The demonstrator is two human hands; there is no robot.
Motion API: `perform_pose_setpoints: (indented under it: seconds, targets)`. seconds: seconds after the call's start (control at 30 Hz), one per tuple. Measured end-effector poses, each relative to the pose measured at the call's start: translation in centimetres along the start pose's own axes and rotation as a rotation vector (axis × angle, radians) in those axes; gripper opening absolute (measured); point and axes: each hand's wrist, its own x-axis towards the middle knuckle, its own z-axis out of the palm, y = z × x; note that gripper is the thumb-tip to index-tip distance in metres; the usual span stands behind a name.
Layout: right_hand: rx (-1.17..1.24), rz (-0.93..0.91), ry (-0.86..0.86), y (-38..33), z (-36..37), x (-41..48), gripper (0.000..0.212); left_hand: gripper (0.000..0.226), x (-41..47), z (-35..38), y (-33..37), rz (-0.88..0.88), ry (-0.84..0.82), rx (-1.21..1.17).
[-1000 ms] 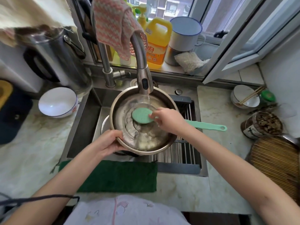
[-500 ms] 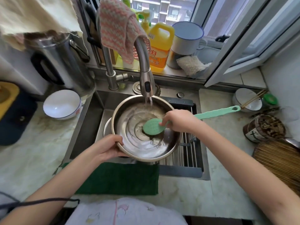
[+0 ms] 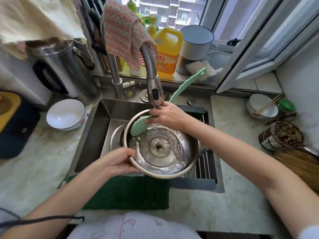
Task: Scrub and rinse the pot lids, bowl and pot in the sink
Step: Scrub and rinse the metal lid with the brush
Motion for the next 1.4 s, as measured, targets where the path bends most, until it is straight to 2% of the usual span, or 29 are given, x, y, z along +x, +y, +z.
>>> perform_pose_setpoints:
  seconds: [0.07,0.17,0.23,0.33,0.47,0.57,0.63,0.7,0.8,0.87,0.97,1.1,1.2,1.27,1.33,1.4]
  targets:
    - [0.012,0.11,-0.083,1.1,-0.3,-0.3,0.024,0.039,-0.2,-0.7,0.4,0.023,0.026,0.046]
    - [0.029,0.347,-0.38,1.5,-0.9,-1.8,0.031,0.035,-0.5,-1.7,1.3,0.122,0.082,0.091]
    - [0.056,0.449,-0.463,1.1,-1.1,-2.6,0.031,0.034,-0.7,-1.6,1.8,0.159,0.095,0.121]
    - [-0.005,0.426,-0.417,1.0,-0.8,-2.8,0.031,0.028,-0.8,-0.9,1.7,0.143,0.085,0.166]
    - [-0.102,0.239,-0.099,0.8,0.1,-2.6,0.03,0.046,-0.5,0.4,1.7,0.121,0.062,0.186]
    - [-0.111,0.225,-0.068,0.8,0.4,-1.8,0.026,0.042,-0.8,0.3,2.1,0.123,0.066,0.18]
    - [-0.045,0.345,-0.139,1.0,-0.4,-1.9,0.028,0.047,-1.0,-0.3,2.6,0.176,0.093,0.183]
    - [-0.026,0.462,-0.333,0.6,-1.0,-2.5,0.03,0.049,-1.1,-0.8,3.2,0.242,0.138,0.178]
    - [0.073,0.608,-0.491,-1.1,-1.3,-3.1,0.027,0.048,-0.8,-0.7,3.7,0.292,0.161,0.131]
    - [0.206,0.734,-0.59,-2.4,-1.2,-3.4,0.027,0.053,-0.2,-0.3,3.6,0.311,0.164,0.069]
    - [0.544,0.855,-0.628,-4.3,-0.5,-4.3,0.03,0.065,0.7,0.1,3.1,0.375,0.174,-0.015]
    - [1.058,0.889,-0.555,-7.5,-0.2,-4.1,0.024,0.063,1.6,0.5,1.7,0.45,0.162,0.002]
    - [1.292,1.0,-0.409,-8.6,-0.6,-3.8,0.025,0.062,1.9,0.6,1.4,0.457,0.109,-0.055]
    - [1.177,1.084,-0.282,-8.7,-1.0,-4.3,0.036,0.062,1.8,0.6,1.6,0.476,0.081,-0.071]
    - [0.847,1.203,-0.161,-8.5,-0.9,-5.4,0.052,0.062,1.6,0.6,1.8,0.485,0.06,-0.052]
    - [0.63,1.343,-0.026,-7.8,-0.7,-6.6,0.053,0.061,1.5,0.8,1.6,0.459,0.036,-0.039]
